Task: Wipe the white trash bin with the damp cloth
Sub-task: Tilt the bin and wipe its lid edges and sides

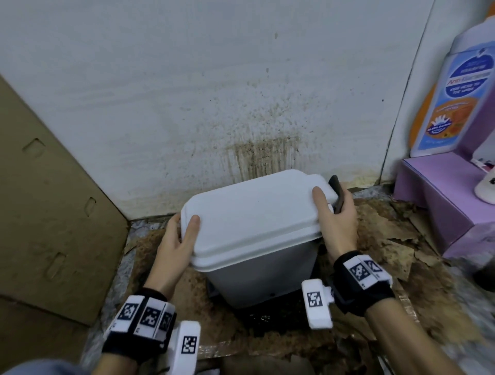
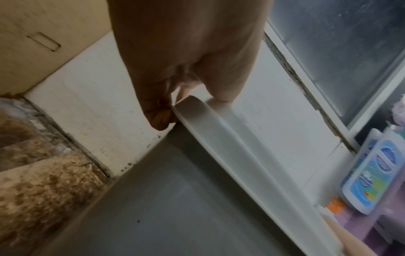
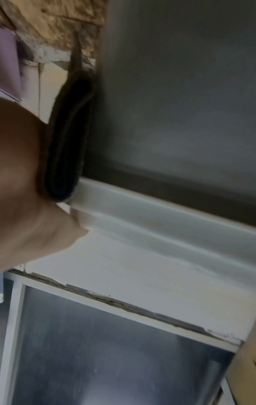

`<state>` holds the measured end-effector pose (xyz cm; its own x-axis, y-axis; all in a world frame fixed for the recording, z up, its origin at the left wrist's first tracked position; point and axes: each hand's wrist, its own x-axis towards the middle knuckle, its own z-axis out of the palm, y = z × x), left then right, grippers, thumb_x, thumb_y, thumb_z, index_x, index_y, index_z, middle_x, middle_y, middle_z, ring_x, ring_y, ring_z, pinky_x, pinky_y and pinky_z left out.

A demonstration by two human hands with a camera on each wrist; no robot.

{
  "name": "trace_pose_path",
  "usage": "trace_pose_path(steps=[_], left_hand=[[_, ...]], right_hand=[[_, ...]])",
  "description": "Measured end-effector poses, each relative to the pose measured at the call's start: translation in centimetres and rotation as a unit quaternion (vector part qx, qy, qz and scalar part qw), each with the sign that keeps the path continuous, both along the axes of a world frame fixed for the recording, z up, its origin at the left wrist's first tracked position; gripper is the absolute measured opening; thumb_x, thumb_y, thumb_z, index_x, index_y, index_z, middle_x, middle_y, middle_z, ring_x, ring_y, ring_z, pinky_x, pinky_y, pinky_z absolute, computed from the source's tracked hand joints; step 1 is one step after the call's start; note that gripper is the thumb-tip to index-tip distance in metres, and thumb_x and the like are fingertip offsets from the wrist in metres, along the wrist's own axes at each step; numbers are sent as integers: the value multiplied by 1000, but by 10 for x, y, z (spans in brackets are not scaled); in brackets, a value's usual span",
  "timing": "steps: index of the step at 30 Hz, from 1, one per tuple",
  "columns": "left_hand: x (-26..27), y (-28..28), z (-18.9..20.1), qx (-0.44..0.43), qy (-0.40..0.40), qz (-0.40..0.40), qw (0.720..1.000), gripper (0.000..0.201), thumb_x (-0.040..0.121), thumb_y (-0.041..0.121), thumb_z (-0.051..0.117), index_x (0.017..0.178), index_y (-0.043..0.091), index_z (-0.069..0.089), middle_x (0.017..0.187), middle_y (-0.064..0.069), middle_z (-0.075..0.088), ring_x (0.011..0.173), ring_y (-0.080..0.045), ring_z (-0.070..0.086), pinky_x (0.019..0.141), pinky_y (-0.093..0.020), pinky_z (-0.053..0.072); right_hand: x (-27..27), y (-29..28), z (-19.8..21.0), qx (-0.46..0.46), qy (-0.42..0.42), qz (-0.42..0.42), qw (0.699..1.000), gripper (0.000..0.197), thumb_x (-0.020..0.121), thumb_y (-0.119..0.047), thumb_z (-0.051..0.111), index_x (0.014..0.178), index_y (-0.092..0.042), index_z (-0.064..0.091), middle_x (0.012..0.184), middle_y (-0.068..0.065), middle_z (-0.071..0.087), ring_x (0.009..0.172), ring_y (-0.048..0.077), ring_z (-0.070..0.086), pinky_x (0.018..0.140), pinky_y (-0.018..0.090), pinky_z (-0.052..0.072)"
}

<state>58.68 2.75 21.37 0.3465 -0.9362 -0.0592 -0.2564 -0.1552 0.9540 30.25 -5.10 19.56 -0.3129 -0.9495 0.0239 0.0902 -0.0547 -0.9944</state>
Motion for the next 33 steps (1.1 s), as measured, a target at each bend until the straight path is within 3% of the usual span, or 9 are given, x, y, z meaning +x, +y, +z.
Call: trace_pose_path(steps=[3,7,11,14,19,23,27,30,33], left_hand=[[-1,-9,12,2,0,-27,1000,39,103,47,45,140,34,44,119,37,51,96,31,50,79,-2,41],[-6,-14,17,17,-14,-33,999,43,106,44,40,148,35,38,113,36,44,100,16,46,70,2,33],[2,-18,7,21,-11,-15,1000,55,104,53,41,153,27,41,132,24,45,124,0,40,102,-21,33],[9,-20,0,15,-60,12,998,59,103,60,36,149,24,47,143,13,48,131,-9,44,110,-34,34],[3,-17,4,3,-296,131,946,53,105,49,39,146,17,50,144,-20,46,138,-35,35,112,-51,27],[-25,-10,25,-123,-364,103,917,40,105,41,44,134,18,60,134,-10,49,129,-29,37,112,-48,28],[-52,-11,41,-192,-368,-30,909,36,103,42,42,127,26,64,133,6,52,130,-15,41,110,-42,33],[-64,-15,49,-202,-362,-107,904,37,104,43,40,133,30,60,140,12,50,135,-8,41,111,-36,30],[-68,-21,56,-212,-359,-139,898,39,105,42,41,140,30,56,147,14,46,139,-5,38,115,-35,30]], right_hand=[[8,18,-1,-7,-21,-55,998,56,96,-40,65,148,-36,45,146,-18,50,128,3,49,88,11,41],[10,30,-10,-10,0,-82,997,50,101,-41,55,149,-32,43,149,-11,50,134,9,48,99,24,40],[5,28,-10,8,26,-73,997,48,109,-37,36,155,-27,34,153,-5,45,128,6,42,100,25,32],[1,27,-8,20,44,-61,997,45,110,-34,31,153,-22,37,148,1,48,121,6,40,93,20,28],[4,32,-6,12,82,-45,996,44,110,-33,30,150,-19,40,145,2,52,128,15,48,90,17,31],[16,40,6,-13,80,-11,997,40,110,-33,31,145,-22,47,132,-2,60,118,12,54,81,14,41],[33,46,20,-34,72,31,996,35,110,-33,31,140,-28,49,115,-22,58,102,-18,53,78,-3,39],[46,49,25,-44,69,64,995,43,109,-42,30,144,-26,48,132,-8,61,123,5,55,104,27,47],[57,52,30,-56,66,94,992,39,108,-45,30,138,-31,52,125,-7,65,119,11,59,103,45,49]])
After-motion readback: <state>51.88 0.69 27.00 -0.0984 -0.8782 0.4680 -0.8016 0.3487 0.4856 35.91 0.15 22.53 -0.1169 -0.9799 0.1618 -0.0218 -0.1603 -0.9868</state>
